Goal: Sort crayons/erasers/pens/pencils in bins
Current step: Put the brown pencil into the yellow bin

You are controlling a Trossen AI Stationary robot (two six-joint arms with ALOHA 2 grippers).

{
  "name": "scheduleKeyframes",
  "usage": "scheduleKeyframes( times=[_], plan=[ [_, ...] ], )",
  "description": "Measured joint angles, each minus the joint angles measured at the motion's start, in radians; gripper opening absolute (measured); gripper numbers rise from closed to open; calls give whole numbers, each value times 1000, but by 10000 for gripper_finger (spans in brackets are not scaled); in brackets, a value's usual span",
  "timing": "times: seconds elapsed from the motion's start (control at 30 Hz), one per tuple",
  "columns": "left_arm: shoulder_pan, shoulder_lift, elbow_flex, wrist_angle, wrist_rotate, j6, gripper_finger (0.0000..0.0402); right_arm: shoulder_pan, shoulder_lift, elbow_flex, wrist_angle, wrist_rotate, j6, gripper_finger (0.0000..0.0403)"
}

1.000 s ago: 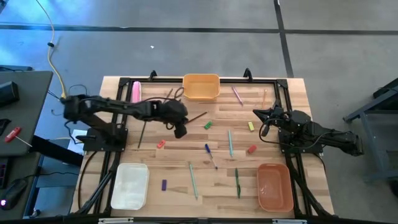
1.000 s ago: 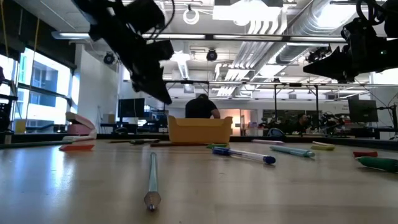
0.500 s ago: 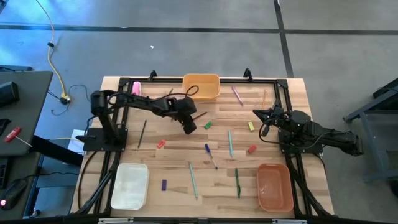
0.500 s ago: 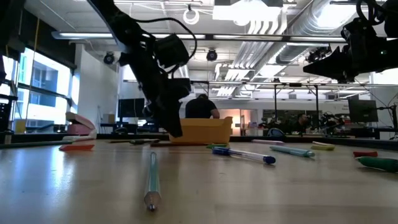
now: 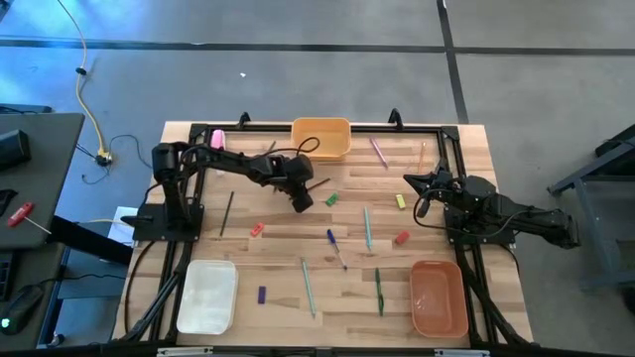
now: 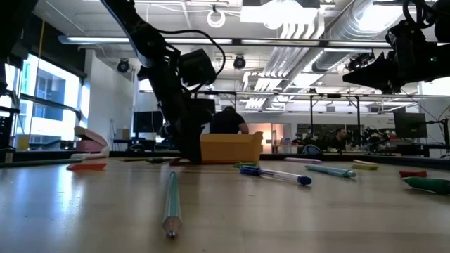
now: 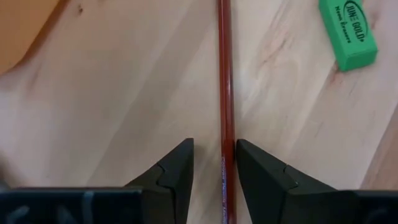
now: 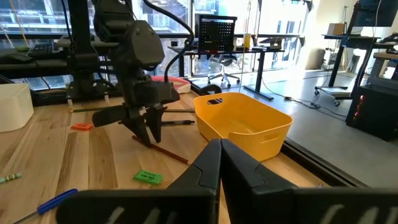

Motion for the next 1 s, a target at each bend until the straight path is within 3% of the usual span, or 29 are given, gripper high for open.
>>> scheduleKeyframes(
  times=[0.27, 1.0],
  plan=[
    [1, 5, 1, -24, 51, 30, 67, 0, 0, 0, 0, 0, 0, 0],
    [-14, 16, 4, -51, 92, 62, 11, 0, 0, 0, 0, 0, 0, 0]
  ],
)
